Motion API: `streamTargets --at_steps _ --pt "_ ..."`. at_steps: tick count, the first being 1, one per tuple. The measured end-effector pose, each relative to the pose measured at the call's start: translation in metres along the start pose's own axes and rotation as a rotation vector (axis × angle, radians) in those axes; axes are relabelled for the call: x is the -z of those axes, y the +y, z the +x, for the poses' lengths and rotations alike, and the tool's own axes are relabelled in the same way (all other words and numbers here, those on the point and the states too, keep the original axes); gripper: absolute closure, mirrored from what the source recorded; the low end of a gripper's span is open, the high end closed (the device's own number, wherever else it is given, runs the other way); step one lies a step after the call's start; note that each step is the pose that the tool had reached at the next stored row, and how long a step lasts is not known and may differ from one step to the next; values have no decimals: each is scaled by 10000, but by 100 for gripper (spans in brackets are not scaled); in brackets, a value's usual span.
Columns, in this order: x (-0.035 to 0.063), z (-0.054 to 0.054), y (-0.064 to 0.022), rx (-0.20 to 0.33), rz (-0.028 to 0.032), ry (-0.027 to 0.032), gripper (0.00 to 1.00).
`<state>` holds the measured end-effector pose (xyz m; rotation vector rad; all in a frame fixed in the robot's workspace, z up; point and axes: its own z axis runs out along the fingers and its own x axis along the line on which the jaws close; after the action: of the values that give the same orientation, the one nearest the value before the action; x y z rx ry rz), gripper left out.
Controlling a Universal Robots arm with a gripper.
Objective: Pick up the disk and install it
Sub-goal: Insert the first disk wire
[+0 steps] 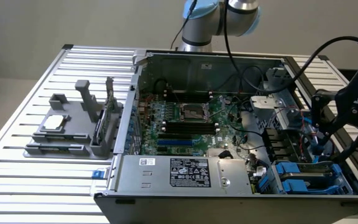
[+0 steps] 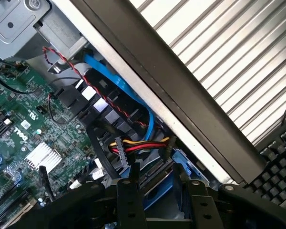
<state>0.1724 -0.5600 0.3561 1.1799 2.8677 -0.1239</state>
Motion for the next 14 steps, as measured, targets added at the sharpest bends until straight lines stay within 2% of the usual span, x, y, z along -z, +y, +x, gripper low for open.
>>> streamTargets --at_steps 10,14 --pt "39 -69 57 -365 51 36 59" --pt "14 -69 58 -865 83 67 59"
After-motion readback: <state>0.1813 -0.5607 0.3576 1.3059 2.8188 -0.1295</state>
